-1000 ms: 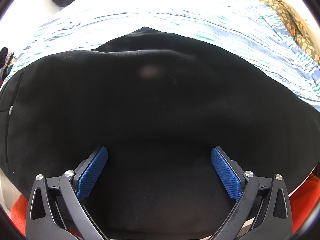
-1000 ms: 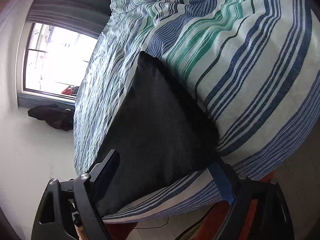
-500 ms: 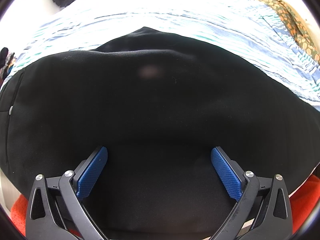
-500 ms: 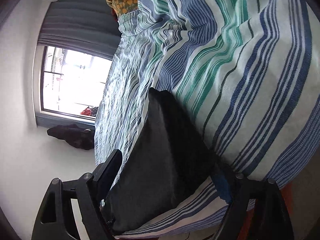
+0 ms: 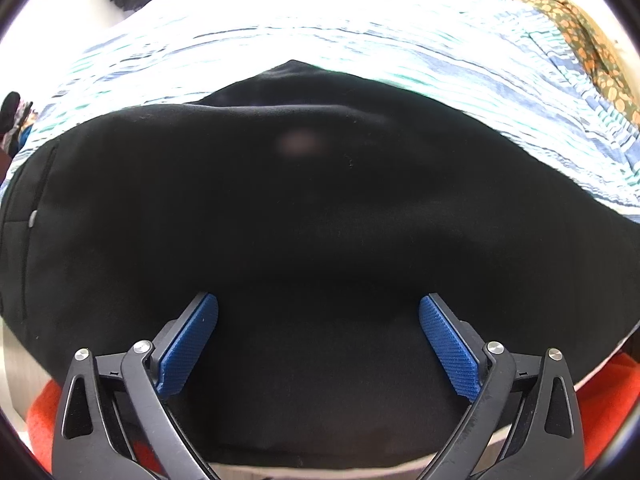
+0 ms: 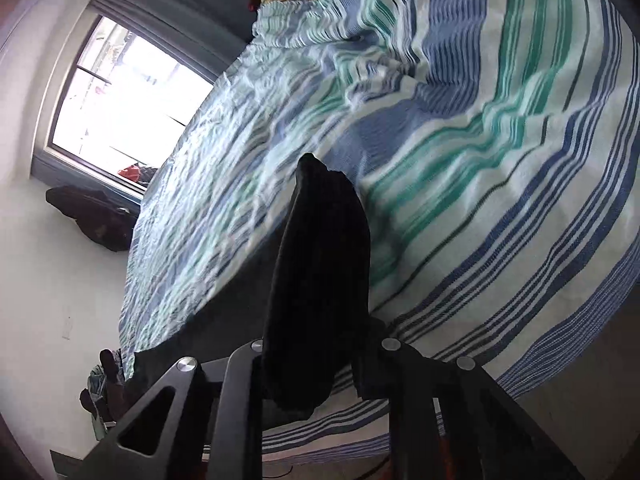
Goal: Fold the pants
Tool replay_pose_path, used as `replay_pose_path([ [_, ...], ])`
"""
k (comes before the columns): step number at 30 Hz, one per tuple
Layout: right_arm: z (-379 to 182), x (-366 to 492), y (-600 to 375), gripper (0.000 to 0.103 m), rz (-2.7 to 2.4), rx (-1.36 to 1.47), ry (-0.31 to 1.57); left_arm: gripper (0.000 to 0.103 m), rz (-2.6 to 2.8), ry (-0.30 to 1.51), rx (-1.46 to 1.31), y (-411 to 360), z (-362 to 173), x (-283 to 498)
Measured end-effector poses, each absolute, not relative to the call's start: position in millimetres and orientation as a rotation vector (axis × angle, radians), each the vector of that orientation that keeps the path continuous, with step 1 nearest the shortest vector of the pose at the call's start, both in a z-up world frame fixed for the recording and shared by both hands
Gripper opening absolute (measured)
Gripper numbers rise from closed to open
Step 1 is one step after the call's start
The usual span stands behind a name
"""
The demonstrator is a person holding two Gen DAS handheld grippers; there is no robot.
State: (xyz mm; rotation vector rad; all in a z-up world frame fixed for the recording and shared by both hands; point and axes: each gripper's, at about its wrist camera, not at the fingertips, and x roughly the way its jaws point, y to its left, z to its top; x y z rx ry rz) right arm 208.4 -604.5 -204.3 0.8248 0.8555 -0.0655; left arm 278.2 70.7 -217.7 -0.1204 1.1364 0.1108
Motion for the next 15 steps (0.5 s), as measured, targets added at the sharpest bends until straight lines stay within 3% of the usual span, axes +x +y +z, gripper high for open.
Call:
replay_pose_path([
  [10,-122.5,233.6,-549.6,0.02,0.062,0.665,0.825,0.099,-0.084,0.921,-0.039,11.8,-146.9,242.2],
  [15,-100.0,239.3,-520.1,0.02,0.118,0.696,0.797,0.1,-0.265,0.933,0.066,-39.2,-157.1,232.8],
])
